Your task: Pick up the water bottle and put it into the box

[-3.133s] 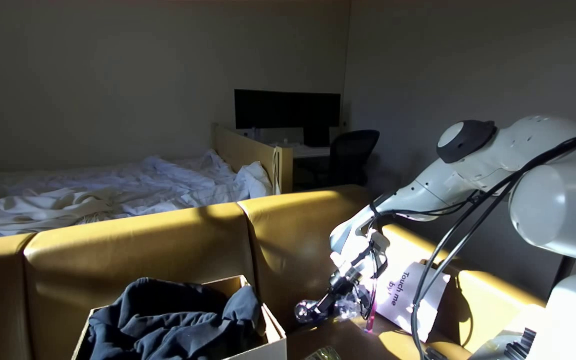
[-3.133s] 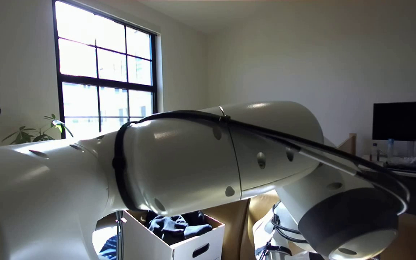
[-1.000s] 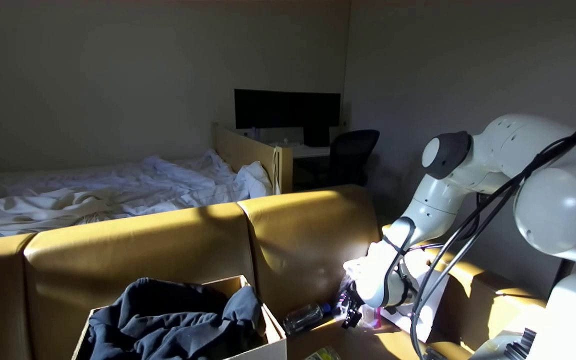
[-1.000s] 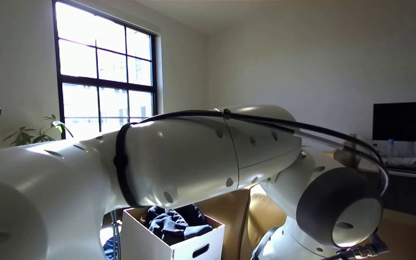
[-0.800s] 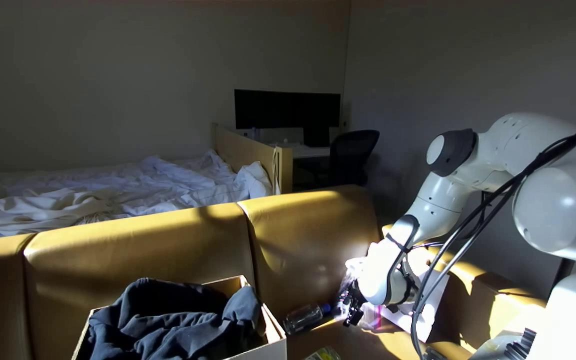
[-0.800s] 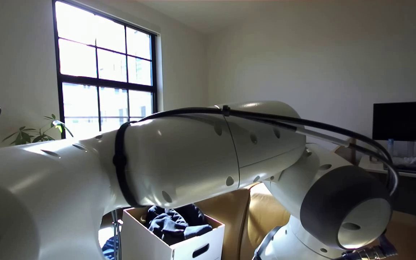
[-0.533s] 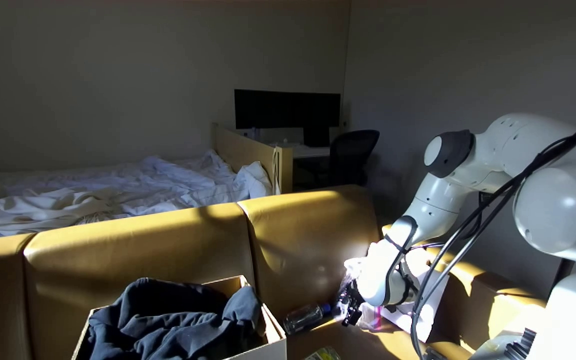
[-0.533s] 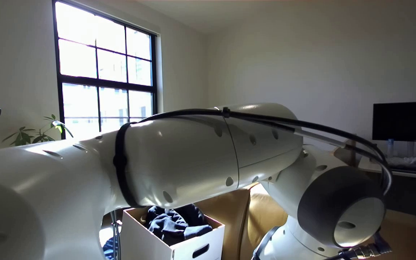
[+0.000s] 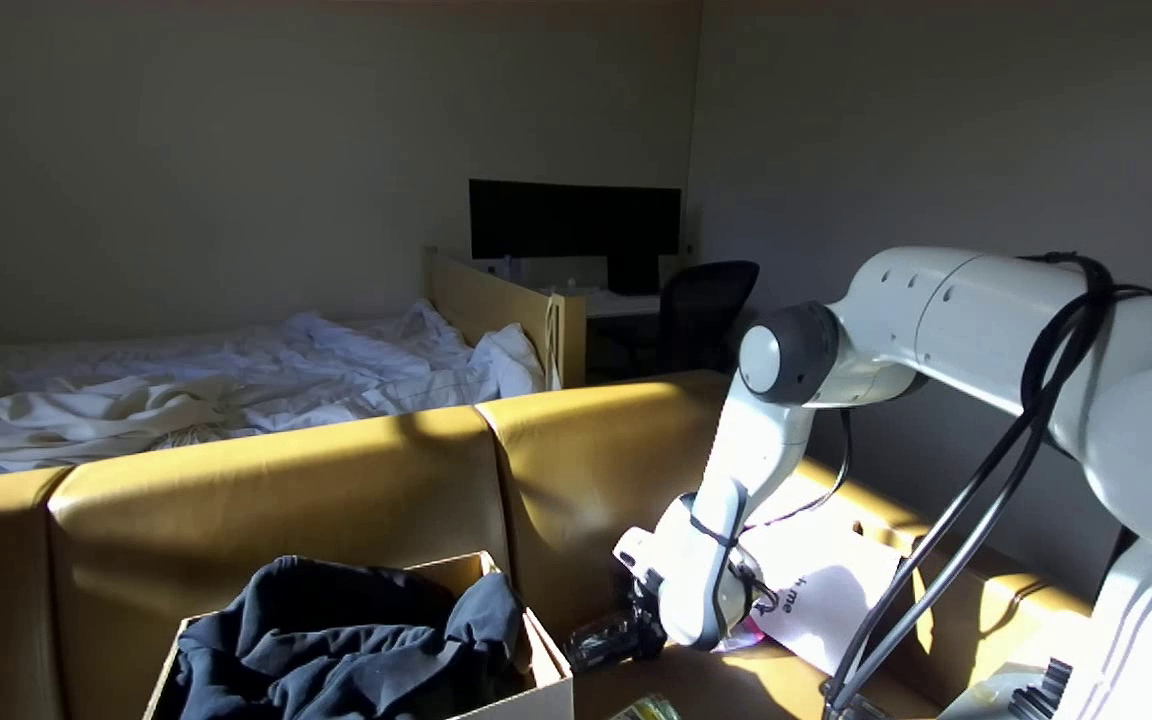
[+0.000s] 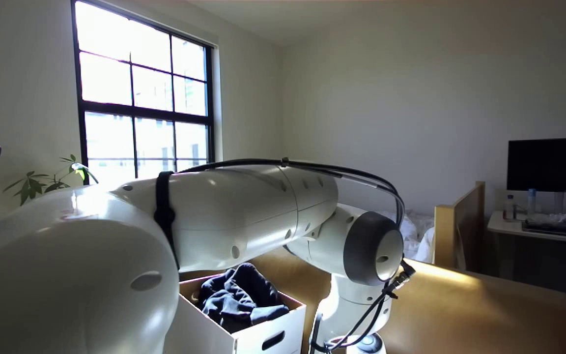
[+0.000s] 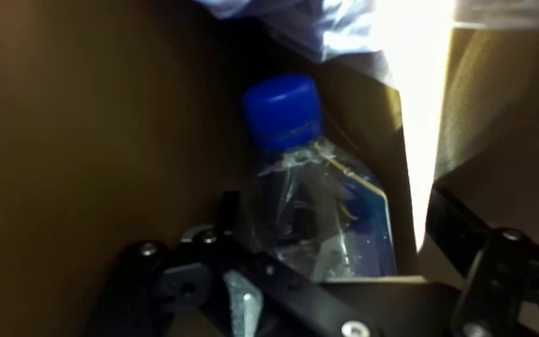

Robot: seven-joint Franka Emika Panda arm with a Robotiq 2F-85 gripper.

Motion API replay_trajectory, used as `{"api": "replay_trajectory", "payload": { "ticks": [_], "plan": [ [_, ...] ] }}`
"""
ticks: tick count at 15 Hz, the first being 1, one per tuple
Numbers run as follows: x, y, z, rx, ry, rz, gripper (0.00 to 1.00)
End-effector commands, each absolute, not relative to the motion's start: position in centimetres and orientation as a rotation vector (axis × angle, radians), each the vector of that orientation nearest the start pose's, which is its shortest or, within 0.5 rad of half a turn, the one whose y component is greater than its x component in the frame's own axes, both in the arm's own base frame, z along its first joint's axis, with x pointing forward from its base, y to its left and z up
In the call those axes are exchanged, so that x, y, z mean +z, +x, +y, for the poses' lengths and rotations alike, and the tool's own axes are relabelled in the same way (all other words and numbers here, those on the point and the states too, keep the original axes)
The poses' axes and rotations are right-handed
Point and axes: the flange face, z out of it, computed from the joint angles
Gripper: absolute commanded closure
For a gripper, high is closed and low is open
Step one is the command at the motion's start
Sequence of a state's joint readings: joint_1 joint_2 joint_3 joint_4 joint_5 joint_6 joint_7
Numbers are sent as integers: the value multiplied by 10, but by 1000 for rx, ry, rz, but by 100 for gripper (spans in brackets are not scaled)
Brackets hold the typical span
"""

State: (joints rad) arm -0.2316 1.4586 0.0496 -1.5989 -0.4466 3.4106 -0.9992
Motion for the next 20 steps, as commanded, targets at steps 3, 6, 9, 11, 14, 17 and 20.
{"api": "replay_trajectory", "payload": {
  "ticks": [3,6,9,11,14,17,20],
  "plan": [
    [-162,568,-52,-462,-2653,-1928,0],
    [-162,570,-57,-395,-2659,-1916,0],
    [-166,573,-54,-343,-2643,-1925,31],
    [-168,575,-55,-348,-2626,-1867,44],
    [-156,578,-53,-374,-2619,-1776,58],
    [-145,578,-49,-390,-2614,-1738,63],
    [-133,573,-38,-399,-2599,-1736,63]
  ]
}}
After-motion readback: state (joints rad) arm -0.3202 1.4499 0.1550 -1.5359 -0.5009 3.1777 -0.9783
